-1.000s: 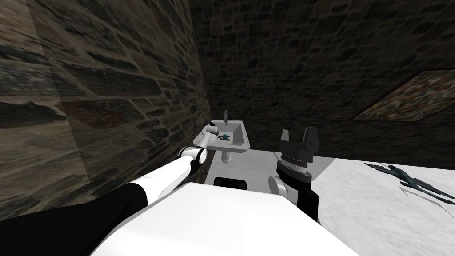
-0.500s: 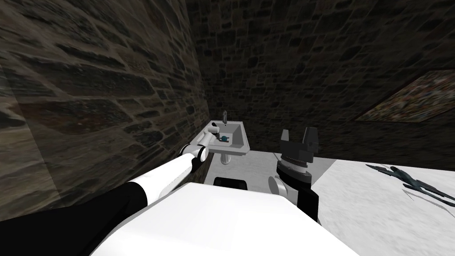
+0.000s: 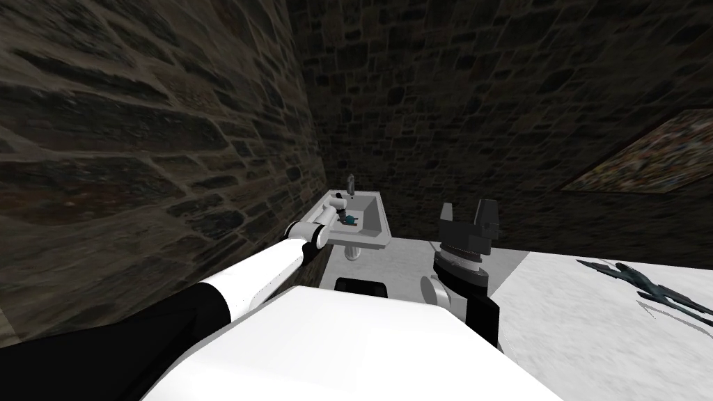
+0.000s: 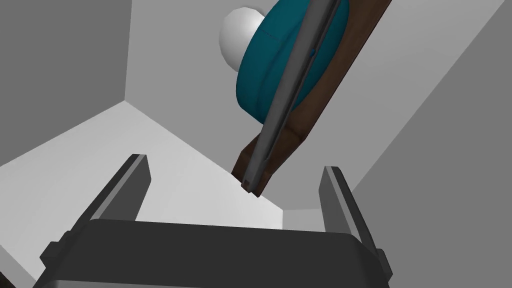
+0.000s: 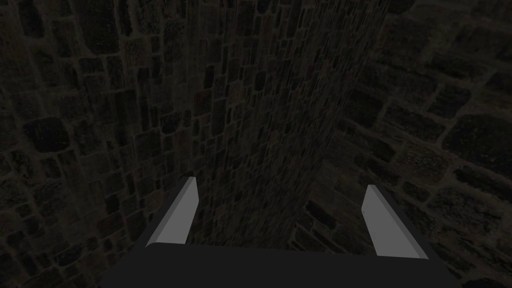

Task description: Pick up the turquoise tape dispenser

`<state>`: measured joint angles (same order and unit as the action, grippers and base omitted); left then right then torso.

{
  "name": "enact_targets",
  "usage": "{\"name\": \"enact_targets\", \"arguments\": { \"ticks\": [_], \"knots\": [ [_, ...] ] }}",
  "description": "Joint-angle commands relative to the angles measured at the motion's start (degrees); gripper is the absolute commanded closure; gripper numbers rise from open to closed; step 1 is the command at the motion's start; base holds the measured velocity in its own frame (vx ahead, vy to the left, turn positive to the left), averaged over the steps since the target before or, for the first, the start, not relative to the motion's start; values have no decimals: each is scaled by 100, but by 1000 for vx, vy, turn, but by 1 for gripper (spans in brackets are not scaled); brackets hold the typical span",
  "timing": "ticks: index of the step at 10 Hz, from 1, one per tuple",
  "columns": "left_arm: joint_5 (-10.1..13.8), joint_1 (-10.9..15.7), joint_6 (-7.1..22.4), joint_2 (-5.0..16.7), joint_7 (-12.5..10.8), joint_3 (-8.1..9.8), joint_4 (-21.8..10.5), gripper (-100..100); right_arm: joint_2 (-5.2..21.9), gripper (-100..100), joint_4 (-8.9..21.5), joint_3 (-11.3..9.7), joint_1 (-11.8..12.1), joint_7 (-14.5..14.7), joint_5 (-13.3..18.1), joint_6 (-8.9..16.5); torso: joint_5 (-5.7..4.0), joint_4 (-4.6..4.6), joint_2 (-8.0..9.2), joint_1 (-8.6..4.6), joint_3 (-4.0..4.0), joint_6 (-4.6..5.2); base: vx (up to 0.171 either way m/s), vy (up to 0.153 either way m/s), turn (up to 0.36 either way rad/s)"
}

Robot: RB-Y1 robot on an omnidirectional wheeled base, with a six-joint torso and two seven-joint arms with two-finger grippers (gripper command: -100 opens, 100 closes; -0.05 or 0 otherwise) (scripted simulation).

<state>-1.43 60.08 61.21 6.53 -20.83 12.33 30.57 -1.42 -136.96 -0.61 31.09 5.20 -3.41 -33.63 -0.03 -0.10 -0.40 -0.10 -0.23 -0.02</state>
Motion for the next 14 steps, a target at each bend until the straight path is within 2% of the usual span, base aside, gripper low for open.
{"name": "enact_targets", "arguments": {
  "ticks": [1,2,3,5,6,7,8,14],
  "knots": [
    [-16,-121,253,-61,-28,-11,197,-100,0,0,0,0,0,0,0,0,0,0,0,0,0,0,79,-17,-6],
    [-25,-69,370,-105,-81,-6,31,-100,0,0,0,0,0,0,0,0,1,0,8,3,3,-2,65,-22,-4],
    [-25,-69,370,-105,-81,-6,31,-100,0,0,0,0,0,0,0,0,1,2,12,1,7,-1,47,-16,-3],
    [-35,-35,516,-178,-153,4,-197,-100,0,0,0,0,0,0,0,0,2,3,17,7,9,-1,78,-7,-6],
    [-26,28,409,-142,-135,8,-275,-100,0,0,0,0,0,0,0,0,2,1,8,6,4,-1,43,-6,-1],
    [-26,37,401,-144,-145,9,-307,0,0,0,0,0,-1,0,0,0,2,3,20,8,10,-2,7,-1,1],
    [145,-128,455,3,-218,-137,-111,-100,0,0,0,0,-1,0,0,0,2,6,32,10,18,-2,1,-7,-172],
    [1168,-1117,773,882,-660,-1013,1038,-100,0,0,0,0,-1,0,0,0,2,10,48,9,27,-1,-10,-11,-207]
  ]
}}
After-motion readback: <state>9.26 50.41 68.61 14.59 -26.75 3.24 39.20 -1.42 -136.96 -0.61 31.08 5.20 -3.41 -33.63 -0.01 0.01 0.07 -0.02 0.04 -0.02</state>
